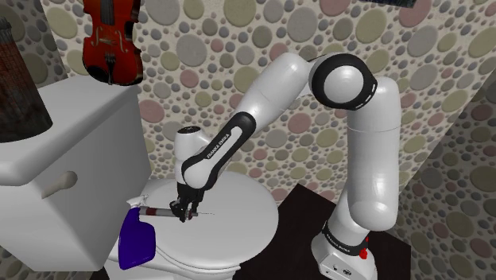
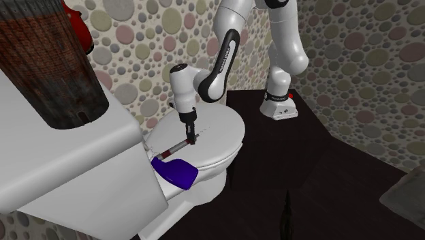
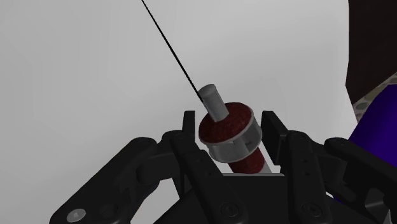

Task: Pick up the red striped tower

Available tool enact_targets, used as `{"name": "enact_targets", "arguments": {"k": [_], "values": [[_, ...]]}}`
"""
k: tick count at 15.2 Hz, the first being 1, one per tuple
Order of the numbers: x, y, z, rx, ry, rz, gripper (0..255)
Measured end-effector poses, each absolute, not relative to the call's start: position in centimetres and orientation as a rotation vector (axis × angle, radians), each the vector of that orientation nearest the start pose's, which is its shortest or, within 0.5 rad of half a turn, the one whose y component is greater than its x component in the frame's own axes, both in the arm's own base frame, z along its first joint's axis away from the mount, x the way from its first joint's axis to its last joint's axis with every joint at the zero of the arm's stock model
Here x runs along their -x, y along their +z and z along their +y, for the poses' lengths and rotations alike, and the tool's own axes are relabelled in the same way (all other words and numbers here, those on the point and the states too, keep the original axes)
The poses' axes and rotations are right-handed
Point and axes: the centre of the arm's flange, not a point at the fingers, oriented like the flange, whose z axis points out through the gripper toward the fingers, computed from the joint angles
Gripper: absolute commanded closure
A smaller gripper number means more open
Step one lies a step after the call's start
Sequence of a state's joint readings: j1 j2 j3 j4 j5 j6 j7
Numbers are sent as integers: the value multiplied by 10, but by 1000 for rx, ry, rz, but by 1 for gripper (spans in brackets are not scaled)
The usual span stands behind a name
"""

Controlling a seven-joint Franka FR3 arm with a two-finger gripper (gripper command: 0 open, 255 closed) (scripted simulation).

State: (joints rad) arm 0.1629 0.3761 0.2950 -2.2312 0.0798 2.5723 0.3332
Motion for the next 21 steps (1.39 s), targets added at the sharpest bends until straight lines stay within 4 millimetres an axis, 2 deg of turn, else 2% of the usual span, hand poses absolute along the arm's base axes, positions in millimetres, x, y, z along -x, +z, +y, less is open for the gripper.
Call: {"name": "enact_targets", "arguments": {"k": [7,21], "values": [[-489,209,243,3010,118,-57,255],[-490,281,243,3009,118,-57,255]]}}
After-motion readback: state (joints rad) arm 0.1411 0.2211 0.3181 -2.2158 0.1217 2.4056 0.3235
